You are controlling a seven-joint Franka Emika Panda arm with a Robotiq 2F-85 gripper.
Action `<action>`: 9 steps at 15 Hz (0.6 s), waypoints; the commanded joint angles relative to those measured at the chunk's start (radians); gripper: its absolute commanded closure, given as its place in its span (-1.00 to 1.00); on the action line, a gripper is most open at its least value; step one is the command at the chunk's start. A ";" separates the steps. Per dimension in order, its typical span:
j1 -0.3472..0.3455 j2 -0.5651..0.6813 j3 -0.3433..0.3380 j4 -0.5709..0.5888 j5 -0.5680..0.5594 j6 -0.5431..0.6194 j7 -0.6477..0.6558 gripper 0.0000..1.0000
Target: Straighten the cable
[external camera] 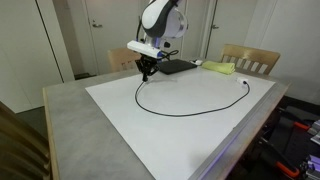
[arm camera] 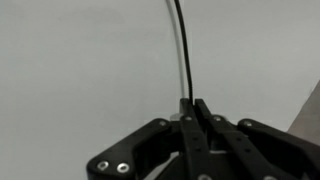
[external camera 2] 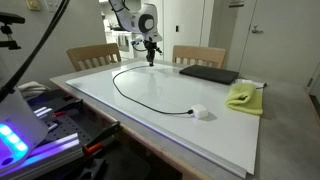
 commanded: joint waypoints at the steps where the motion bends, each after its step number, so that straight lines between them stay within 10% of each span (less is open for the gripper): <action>1: 0.016 -0.001 -0.019 0.002 0.023 -0.003 -0.014 0.96; 9: -0.018 0.060 0.137 0.114 0.089 0.024 -0.375 0.96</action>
